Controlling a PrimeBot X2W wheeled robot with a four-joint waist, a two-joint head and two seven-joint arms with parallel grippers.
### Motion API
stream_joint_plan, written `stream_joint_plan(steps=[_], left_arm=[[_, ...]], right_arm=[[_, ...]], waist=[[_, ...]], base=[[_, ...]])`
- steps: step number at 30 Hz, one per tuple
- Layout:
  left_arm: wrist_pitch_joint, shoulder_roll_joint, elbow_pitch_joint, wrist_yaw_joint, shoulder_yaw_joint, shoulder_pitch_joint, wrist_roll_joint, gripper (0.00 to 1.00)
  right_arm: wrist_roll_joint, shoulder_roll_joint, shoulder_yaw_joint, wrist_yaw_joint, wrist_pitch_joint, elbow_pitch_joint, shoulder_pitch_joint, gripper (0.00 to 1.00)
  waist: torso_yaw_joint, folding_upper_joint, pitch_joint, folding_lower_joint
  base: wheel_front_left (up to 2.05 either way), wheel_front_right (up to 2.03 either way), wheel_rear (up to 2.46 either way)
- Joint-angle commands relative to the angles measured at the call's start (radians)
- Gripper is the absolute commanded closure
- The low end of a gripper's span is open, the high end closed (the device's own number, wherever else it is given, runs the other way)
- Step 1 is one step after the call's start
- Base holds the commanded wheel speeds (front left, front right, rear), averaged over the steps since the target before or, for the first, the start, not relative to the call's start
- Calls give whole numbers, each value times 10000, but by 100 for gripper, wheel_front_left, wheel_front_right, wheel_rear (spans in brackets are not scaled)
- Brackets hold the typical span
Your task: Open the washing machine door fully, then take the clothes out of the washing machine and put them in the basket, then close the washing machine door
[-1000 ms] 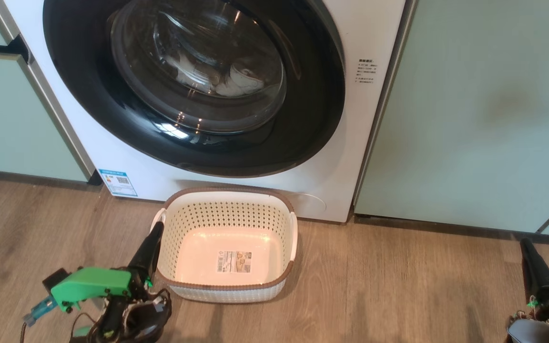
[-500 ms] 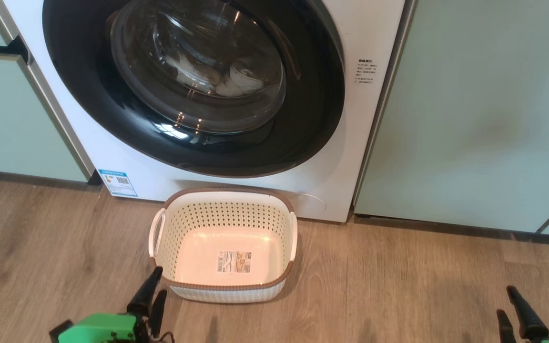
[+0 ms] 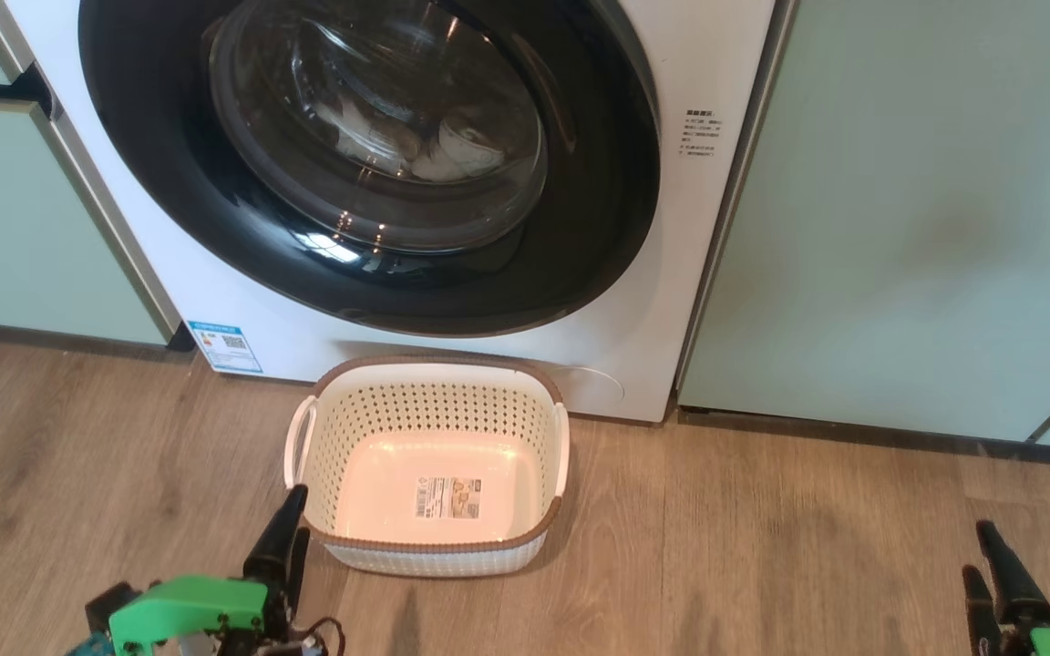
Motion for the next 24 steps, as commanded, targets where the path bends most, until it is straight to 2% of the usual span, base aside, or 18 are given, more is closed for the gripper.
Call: stream_joint_plan(steps=[1,7,24], left_arm=[[-81,104,-366,-47,50,-605,200,0],[-258,170,-546,-49,13,-701,962,0],[-786,261,-1178,-53,21,-979,4217,0]], right_arm=[[-173,-48,12,6,-99,-427,-509,0],[-857,-61,54,8,-276,-632,-593,0],[-3304,-100,179,13,-807,-1199,-869,0]], waist=[[0,0,2,0],[1,0,18,0],[4,0,74,0]], base=[[0,0,0],[0,0,0],[0,0,0]])
